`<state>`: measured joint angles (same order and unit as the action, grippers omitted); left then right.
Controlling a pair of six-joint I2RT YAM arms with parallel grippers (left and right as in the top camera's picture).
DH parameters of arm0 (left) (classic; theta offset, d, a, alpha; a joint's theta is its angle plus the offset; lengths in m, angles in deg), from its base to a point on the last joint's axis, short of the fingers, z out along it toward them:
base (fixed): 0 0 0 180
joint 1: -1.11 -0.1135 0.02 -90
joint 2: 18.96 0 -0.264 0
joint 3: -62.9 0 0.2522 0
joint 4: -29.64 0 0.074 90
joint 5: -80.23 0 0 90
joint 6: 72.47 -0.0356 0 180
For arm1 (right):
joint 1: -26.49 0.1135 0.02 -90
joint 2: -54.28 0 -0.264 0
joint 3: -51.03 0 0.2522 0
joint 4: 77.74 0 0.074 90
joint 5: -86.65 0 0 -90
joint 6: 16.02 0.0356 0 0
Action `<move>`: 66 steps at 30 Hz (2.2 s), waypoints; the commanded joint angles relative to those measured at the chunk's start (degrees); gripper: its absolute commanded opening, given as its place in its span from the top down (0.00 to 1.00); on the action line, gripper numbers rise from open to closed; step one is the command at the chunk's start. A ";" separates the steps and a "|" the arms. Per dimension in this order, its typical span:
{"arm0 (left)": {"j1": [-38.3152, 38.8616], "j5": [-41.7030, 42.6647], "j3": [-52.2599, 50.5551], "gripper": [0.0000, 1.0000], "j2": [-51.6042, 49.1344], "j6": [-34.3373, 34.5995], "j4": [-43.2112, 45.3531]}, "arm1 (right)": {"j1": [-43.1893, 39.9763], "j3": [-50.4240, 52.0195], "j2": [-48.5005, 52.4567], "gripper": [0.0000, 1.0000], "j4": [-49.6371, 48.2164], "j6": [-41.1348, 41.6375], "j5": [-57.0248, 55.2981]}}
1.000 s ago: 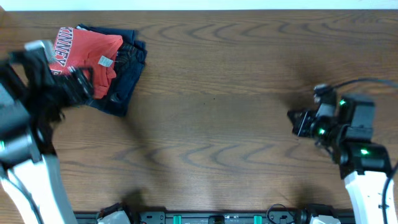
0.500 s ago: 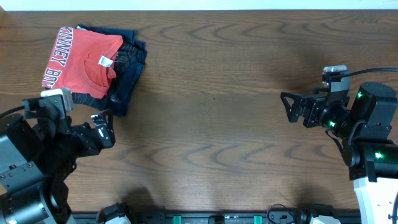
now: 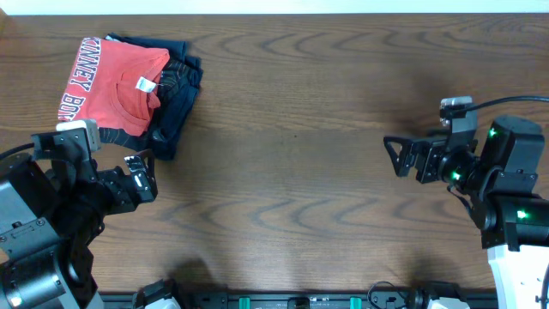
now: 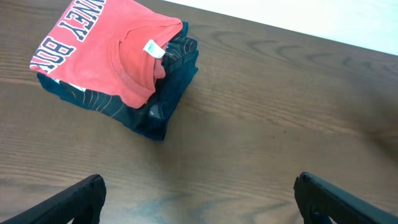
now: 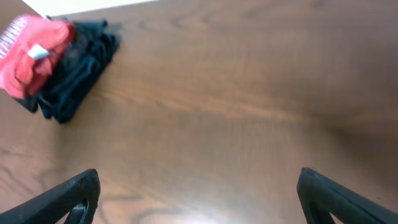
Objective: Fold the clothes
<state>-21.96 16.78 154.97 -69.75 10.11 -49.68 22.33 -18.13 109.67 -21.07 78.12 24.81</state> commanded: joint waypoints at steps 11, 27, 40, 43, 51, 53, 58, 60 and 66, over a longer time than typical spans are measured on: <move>0.17 -0.68 -0.07 0.02 -0.02 -0.48 0.00 | 2.56 1.14 -7.93 0.01 -5.05 -12.24 -4.68; 0.17 -0.68 -0.07 0.02 -0.02 -0.48 0.00 | 6.38 28.98 -42.18 0.01 -11.41 -16.48 -4.85; 0.17 -0.68 -0.07 0.02 -0.02 -0.48 0.00 | 6.38 48.61 -55.12 0.01 -23.17 -9.70 -4.79; 0.17 -0.68 -0.07 0.02 -0.02 -0.46 0.00 | 6.43 49.57 -55.12 0.01 -24.11 -9.31 -4.35; 0.17 -0.68 -0.07 0.02 -0.02 -0.48 0.00 | 6.43 49.59 -55.10 0.01 -25.18 -7.91 -4.31; 0.17 -0.68 -0.07 0.02 -0.02 -0.46 0.00 | 6.43 49.59 -55.10 0.01 -24.37 -6.21 -6.45; 0.17 -0.68 -0.07 0.02 -0.02 -0.46 0.00 | 6.43 49.57 -55.08 0.01 -24.09 -6.08 -6.95; 0.17 -0.68 -0.07 0.02 -0.02 -0.46 0.00 | 6.43 49.59 -55.08 0.01 -24.09 -6.08 -6.95; 0.17 -0.68 -0.07 0.02 -0.02 -0.46 0.00 | 6.43 49.59 -55.08 0.01 -24.09 -6.08 -6.95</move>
<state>-21.96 16.58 154.97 -69.75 10.00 -49.70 28.29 31.25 54.99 -45.31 71.04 18.63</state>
